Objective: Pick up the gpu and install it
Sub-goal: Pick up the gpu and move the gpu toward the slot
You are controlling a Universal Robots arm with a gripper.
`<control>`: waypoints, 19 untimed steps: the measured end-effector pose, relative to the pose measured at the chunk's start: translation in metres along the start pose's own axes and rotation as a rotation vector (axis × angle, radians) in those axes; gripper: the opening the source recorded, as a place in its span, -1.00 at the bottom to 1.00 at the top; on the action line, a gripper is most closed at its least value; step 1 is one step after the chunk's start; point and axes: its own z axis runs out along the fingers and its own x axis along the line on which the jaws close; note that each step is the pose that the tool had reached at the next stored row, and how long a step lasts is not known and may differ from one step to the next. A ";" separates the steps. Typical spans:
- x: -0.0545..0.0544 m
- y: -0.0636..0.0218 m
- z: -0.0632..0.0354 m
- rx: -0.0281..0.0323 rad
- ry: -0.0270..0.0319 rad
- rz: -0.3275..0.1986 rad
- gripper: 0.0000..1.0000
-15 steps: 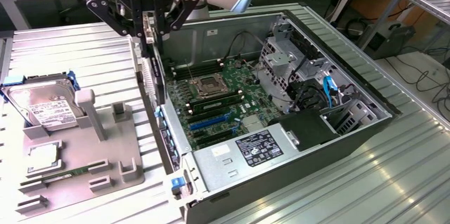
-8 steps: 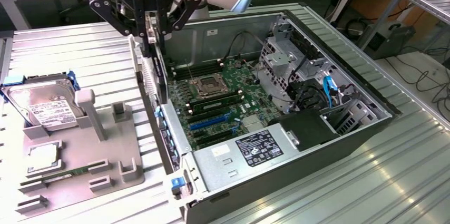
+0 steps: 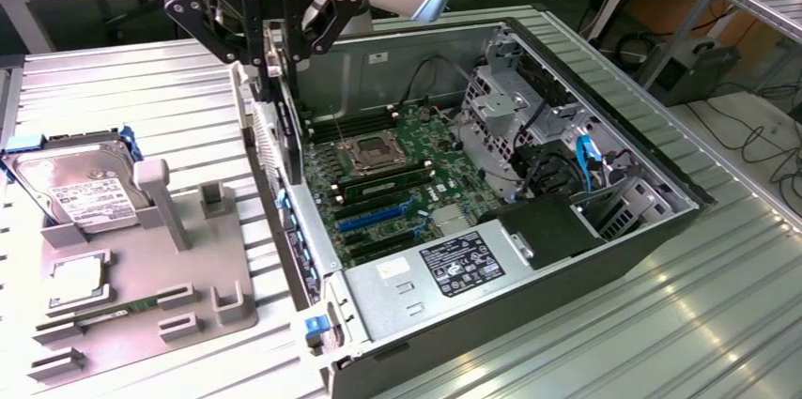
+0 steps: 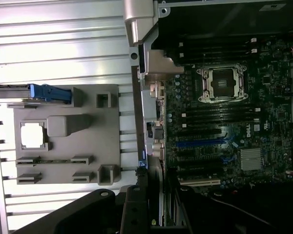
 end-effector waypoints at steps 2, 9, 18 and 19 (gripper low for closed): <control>-0.001 0.0001 0.0001 0.0004 0.0000 0.000 -0.48; -0.006 0.0004 0.0007 0.0019 -0.0002 0.000 -0.48; -0.014 0.0010 0.0022 0.0042 -0.0004 0.000 -0.48; -0.014 0.0010 0.0025 0.0048 -0.0004 0.000 -0.48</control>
